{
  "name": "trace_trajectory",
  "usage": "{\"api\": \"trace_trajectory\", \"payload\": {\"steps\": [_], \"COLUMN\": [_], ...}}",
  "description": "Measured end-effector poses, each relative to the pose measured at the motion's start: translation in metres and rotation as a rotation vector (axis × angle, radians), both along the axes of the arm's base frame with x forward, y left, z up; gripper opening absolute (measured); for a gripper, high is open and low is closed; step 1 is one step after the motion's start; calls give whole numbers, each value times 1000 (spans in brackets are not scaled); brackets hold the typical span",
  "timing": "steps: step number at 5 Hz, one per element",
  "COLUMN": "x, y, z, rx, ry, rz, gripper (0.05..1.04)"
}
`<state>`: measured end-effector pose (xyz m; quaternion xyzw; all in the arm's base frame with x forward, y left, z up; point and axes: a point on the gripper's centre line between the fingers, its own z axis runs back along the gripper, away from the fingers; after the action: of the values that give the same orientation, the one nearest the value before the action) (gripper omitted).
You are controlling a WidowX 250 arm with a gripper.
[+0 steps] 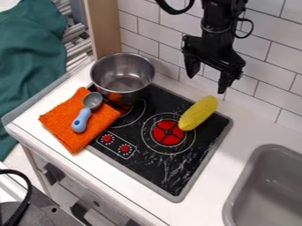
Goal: Moved the pot to the right burner
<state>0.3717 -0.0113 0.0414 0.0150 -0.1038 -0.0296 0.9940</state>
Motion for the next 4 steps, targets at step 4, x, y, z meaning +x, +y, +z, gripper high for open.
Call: {"api": "trace_trajectory", "payload": {"steps": [4], "x": [-22], "y": [76], "z": [-17], "rx": [21], "ry": [24], "rz": [138], "gripper": [1001]}}
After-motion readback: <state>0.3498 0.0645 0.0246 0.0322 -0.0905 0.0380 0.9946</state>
